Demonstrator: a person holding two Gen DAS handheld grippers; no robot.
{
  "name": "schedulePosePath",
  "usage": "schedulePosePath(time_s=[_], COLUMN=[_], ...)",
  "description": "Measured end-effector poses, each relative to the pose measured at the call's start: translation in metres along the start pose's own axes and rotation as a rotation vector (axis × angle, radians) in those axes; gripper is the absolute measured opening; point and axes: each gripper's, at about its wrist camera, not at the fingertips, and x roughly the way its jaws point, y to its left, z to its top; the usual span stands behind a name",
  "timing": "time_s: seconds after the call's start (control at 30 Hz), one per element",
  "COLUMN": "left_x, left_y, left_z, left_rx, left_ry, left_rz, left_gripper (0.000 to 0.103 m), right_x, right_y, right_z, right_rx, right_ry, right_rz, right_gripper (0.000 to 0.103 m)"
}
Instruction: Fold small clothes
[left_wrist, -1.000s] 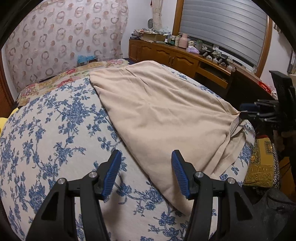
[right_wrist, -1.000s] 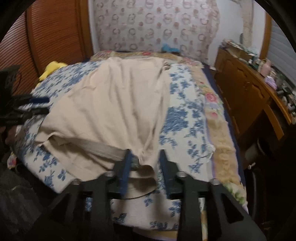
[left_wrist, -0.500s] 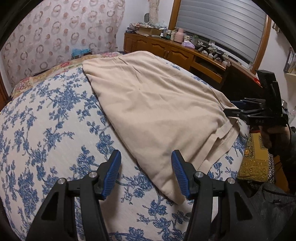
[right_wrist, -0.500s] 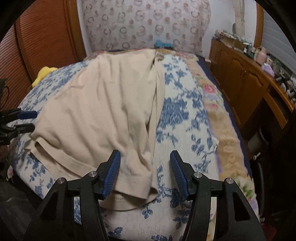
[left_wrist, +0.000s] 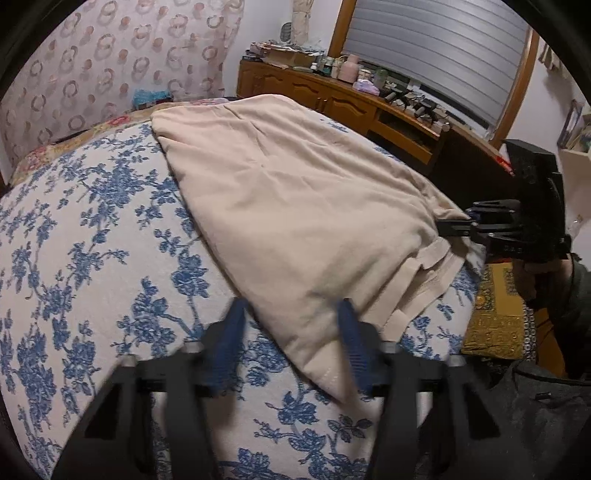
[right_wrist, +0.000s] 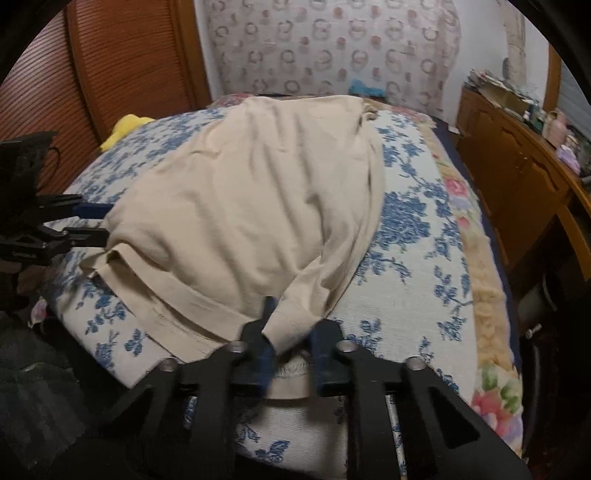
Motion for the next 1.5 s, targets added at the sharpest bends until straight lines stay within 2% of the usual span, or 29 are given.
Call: schedulePosePath(time_s=[0.07, 0.17, 0.2, 0.5, 0.8, 1.0, 1.17, 1.33, 1.5], left_x=[0.001, 0.000, -0.002, -0.040, -0.042, -0.022, -0.002, 0.019, 0.044], left_y=[0.000, -0.001, -0.001, 0.007, 0.044, 0.077, 0.104, 0.128, 0.147], left_z=[0.000, 0.002, 0.004, 0.043, 0.113, 0.149, 0.171, 0.192, 0.204], left_rx=[-0.005, 0.004, 0.008, -0.001, -0.019, -0.060, -0.094, -0.117, -0.132], left_ry=[0.008, 0.009, 0.002, -0.159, -0.252, -0.255, -0.242, -0.221, -0.180], left_rz=[-0.015, -0.023, -0.031, -0.024, 0.041, 0.079, 0.100, 0.114, 0.118], left_gripper=[0.019, 0.006, 0.005, 0.003, 0.003, 0.003, 0.003, 0.003, 0.003], right_x=[0.000, 0.000, -0.002, -0.033, -0.034, -0.016, 0.018, 0.049, 0.081], right_y=[-0.002, -0.004, -0.005, -0.015, -0.031, -0.041, -0.056, -0.074, -0.092], right_z=[0.001, 0.005, 0.007, 0.045, 0.123, 0.169, 0.207, 0.235, 0.250], right_rx=[0.016, 0.050, 0.056, 0.074, 0.011, -0.036, -0.056, -0.038, -0.020], right_ry=[-0.016, -0.042, -0.055, -0.226, -0.344, -0.359, -0.337, -0.315, -0.270], right_rz=[0.019, 0.038, 0.045, 0.058, 0.030, 0.026, 0.022, 0.034, 0.030], right_gripper=[0.007, 0.006, 0.006, 0.006, 0.006, 0.006, 0.006, 0.006, 0.006])
